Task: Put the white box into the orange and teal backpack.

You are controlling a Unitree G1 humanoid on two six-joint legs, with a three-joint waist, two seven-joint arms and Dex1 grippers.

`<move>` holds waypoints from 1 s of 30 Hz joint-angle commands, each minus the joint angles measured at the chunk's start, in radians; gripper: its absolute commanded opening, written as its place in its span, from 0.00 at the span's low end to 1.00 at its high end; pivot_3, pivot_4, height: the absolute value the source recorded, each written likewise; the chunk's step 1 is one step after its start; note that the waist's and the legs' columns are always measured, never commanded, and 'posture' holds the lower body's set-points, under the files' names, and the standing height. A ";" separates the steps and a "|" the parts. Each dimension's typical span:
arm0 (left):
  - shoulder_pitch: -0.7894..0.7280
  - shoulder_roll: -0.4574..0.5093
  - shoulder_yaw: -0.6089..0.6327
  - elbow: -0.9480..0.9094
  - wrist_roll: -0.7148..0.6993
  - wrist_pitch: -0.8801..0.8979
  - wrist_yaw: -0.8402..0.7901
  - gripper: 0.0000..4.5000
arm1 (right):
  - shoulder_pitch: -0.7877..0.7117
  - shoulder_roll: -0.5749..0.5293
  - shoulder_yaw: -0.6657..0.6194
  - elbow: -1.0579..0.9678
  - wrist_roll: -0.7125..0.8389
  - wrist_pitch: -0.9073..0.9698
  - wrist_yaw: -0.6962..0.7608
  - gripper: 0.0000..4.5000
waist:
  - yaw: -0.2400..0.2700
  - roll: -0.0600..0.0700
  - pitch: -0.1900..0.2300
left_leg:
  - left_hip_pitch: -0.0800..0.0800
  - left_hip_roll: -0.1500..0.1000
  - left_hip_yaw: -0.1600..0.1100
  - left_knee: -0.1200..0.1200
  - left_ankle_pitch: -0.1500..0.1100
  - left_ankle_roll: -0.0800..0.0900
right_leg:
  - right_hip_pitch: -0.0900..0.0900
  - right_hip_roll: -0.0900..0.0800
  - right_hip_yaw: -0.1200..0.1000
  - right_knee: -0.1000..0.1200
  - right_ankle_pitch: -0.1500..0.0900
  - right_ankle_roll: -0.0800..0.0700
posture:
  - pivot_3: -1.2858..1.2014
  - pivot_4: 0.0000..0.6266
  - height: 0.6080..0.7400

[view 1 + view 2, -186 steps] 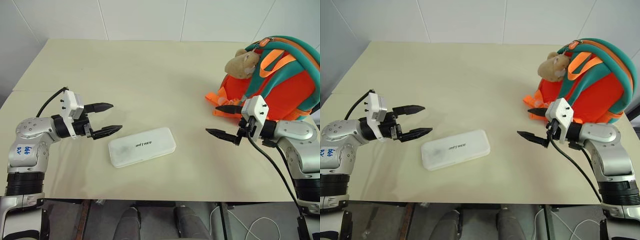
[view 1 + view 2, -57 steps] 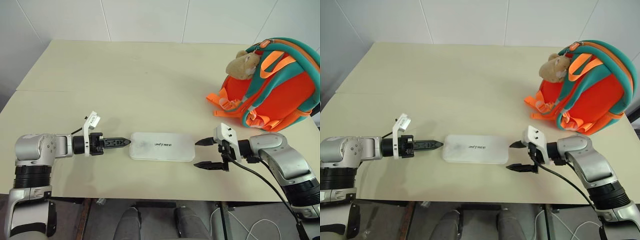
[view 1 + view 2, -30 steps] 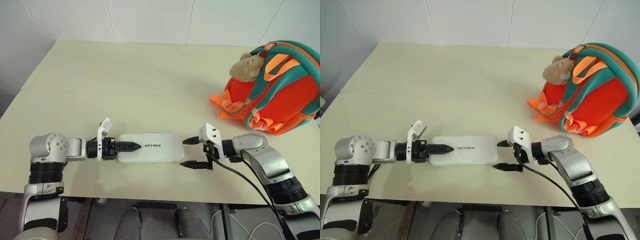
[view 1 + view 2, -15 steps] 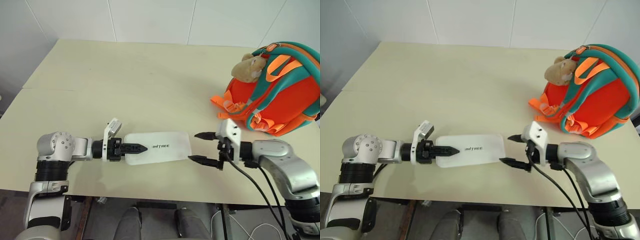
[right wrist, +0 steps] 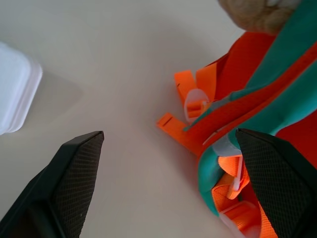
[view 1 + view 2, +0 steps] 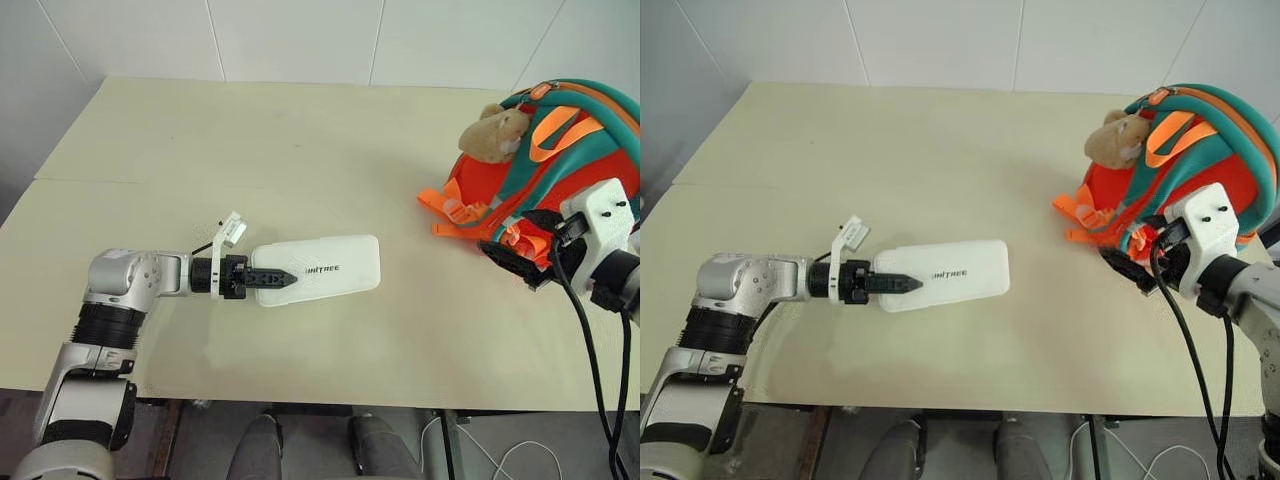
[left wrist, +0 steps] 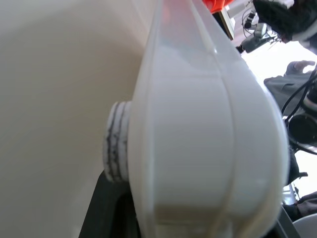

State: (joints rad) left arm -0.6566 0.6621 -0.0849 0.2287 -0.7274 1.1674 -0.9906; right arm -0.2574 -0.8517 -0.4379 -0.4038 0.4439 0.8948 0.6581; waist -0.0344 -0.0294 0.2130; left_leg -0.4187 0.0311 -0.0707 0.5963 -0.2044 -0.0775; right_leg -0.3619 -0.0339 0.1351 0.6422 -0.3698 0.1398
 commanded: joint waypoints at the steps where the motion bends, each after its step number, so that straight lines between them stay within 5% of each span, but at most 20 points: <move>1: 0.042 0.031 0.009 -0.026 0.049 0.003 0.038 0.28 | -0.074 -0.003 0.049 0.093 -0.050 -0.023 -0.066 1.00 | -0.003 0.000 0.000 | 0.000 0.000 0.000 0.000 0.000 0.000 | 0.000 0.000 0.000 0.000 0.000 0.000 | 0.52 0.24 1.00; 5: 0.086 0.040 0.043 -0.072 0.041 0.017 0.063 0.28 | -0.188 0.027 0.152 0.225 -0.111 -0.071 -0.111 1.00 | -0.015 0.000 0.000 | 0.000 0.000 0.001 0.000 0.001 0.001 | -0.001 0.000 0.000 0.002 0.000 0.000 | 0.52 0.24 1.00; 14: 0.147 0.026 0.146 -0.143 0.014 0.057 0.119 0.28 | -0.326 0.132 0.171 0.410 -0.126 -0.225 -0.156 1.00 | -0.028 0.000 0.000 | -0.003 0.001 0.001 -0.002 0.001 0.001 | -0.007 0.001 0.001 0.004 0.000 -0.001 | 0.52 0.24 1.00; 17: 0.141 0.015 0.156 -0.144 0.014 0.054 0.128 0.28 | -0.392 0.191 0.185 0.530 -0.163 -0.355 -0.197 0.87 | -0.028 0.000 0.000 | -0.002 0.001 0.002 -0.001 0.002 0.001 | -0.007 0.001 0.001 0.007 0.000 0.000 | 0.52 0.24 1.00; 22: 0.135 0.010 0.169 -0.141 0.014 0.043 0.137 0.28 | -0.438 0.246 0.190 0.631 -0.175 -0.470 -0.190 0.51 | -0.028 0.000 0.000 | -0.002 0.000 0.002 0.001 0.004 0.000 | -0.007 0.001 0.002 0.011 0.000 0.000 | 0.52 0.24 1.00; 28: 0.174 0.031 0.214 -0.167 0.020 -0.047 0.125 0.28 | -0.384 0.322 0.188 0.387 0.094 -0.470 0.087 0.06 | -0.043 0.001 0.000 | -0.002 0.001 0.002 0.000 0.004 0.000 | -0.009 0.002 0.002 0.012 0.000 0.000 | 0.52 0.24 1.00; 30: 0.194 0.044 0.231 -0.171 0.034 -0.114 0.108 0.28 | -0.387 0.313 0.211 0.293 0.202 -0.339 0.138 0.00 | -0.049 0.001 0.001 | -0.003 0.001 0.002 -0.001 0.004 -0.001 | -0.009 0.002 0.002 0.012 0.000 0.000 | 0.52 0.24 1.00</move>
State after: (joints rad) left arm -0.4826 0.6759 0.1056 0.0757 -0.7389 1.1191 -0.8964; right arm -0.6239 -0.5212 -0.2372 0.0157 0.5341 0.4760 0.7276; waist -0.0836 -0.0282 0.2138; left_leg -0.4215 0.0327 -0.0691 0.5949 -0.2000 -0.0786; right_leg -0.3713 -0.0318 0.1370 0.6543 -0.3699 0.1396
